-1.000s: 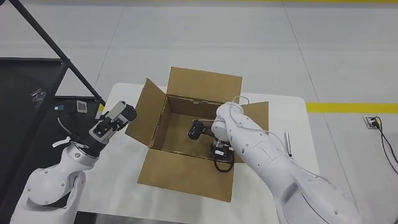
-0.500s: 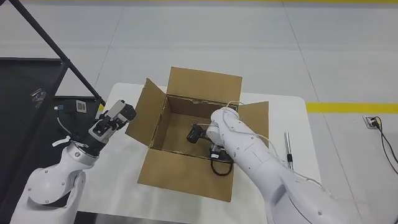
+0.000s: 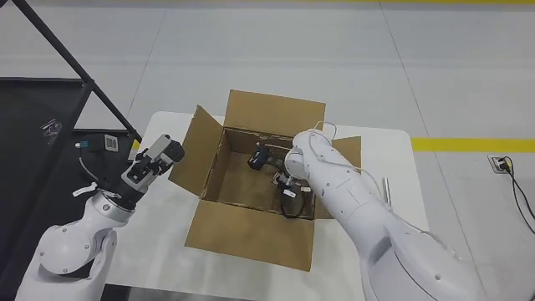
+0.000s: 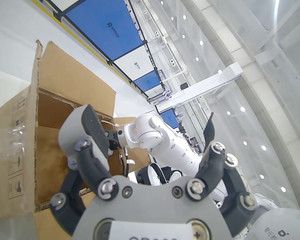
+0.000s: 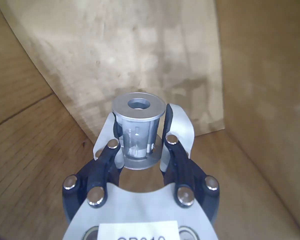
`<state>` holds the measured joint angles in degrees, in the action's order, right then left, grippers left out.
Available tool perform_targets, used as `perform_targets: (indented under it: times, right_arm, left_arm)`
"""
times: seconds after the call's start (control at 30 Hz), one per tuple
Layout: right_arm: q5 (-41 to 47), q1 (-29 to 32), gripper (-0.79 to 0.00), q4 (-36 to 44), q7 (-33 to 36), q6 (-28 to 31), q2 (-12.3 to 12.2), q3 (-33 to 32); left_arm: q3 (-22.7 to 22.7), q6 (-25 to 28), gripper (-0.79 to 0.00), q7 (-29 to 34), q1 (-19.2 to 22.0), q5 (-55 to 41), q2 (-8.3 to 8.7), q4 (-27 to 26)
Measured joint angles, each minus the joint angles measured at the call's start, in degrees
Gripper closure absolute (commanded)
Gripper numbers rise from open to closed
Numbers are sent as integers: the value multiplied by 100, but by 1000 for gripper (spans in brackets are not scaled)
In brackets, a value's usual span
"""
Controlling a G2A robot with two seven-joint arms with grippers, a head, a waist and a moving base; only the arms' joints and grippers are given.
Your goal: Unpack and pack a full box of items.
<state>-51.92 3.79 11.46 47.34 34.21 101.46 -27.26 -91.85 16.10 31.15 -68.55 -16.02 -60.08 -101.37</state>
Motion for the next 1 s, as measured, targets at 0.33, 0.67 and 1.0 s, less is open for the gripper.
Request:
perform_targets:
  times: [0.33, 0.67, 1.0]
  right_arm:
    - [-536, -64, 0, 27, -3053, 758, -593, -133]
    - [-823, 26, 0, 31, -4342, 859, -847, -148]
    - [-823, 25, 0, 32, -4341, 859, -846, -148]
  left_arm:
    - [154, -59, -785, 79, 116, 95, -11, -12]
    - [222, -85, -785, 104, 158, 148, -15, -30]
    - [222, -84, -785, 104, 157, 148, -15, -30]
